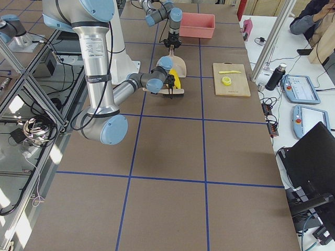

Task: Sweep and dump trash into bin
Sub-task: 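Sweep the corn and tan pieces into the dustpan with the right gripper's brush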

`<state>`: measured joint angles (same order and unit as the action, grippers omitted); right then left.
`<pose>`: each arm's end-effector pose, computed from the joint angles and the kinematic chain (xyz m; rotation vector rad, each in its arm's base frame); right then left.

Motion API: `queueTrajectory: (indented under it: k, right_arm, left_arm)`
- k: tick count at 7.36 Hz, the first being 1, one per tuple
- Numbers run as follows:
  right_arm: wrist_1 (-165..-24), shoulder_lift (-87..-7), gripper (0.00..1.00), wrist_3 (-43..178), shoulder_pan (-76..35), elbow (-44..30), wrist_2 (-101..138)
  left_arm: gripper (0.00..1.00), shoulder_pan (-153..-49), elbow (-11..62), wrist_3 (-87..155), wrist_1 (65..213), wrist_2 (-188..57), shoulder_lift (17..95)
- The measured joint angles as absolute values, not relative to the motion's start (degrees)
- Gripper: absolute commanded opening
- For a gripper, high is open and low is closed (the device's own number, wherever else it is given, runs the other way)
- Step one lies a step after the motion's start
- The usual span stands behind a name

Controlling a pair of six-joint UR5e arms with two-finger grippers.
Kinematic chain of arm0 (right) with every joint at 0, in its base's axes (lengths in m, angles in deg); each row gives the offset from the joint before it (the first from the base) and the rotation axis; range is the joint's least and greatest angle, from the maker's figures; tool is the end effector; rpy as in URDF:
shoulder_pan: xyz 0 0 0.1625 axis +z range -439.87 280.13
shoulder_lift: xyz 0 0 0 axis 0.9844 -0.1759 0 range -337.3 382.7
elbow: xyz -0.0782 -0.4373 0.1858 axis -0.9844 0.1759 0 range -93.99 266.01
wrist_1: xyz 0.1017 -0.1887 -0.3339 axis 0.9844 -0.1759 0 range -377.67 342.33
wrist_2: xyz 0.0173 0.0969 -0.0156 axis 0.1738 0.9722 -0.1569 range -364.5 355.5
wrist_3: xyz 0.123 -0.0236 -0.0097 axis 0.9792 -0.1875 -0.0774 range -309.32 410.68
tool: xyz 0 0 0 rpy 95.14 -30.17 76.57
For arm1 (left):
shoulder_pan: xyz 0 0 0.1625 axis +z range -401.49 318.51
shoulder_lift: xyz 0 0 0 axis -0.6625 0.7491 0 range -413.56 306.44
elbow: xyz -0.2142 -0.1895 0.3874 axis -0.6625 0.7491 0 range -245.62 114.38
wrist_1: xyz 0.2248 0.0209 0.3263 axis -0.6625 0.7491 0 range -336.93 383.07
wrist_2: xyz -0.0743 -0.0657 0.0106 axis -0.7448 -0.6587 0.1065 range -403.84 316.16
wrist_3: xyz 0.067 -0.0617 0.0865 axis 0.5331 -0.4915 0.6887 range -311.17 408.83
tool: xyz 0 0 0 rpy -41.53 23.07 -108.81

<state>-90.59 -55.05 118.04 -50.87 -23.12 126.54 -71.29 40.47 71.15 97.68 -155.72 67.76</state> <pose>-0.4636 -0.3150 0.4267 -0.2525 -1.0181 -0.2017 0.5207 -0.3979 0.3446 0.4431 0.5860 1.4883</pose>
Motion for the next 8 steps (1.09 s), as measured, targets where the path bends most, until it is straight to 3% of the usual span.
queueTrajectory:
  k: [2,8]
  right_arm:
    - [-96.4,-49.0,0.0,118.8,-52.1,-22.6,126.1]
    - [-98.0,-45.4,0.0,123.1,-54.7,-22.6,125.4]
  left_arm:
    - [0.0,-71.3,40.5,71.2,97.7,-155.7,67.6]
    - [0.0,-71.2,40.6,71.3,97.7,-155.7,67.3]
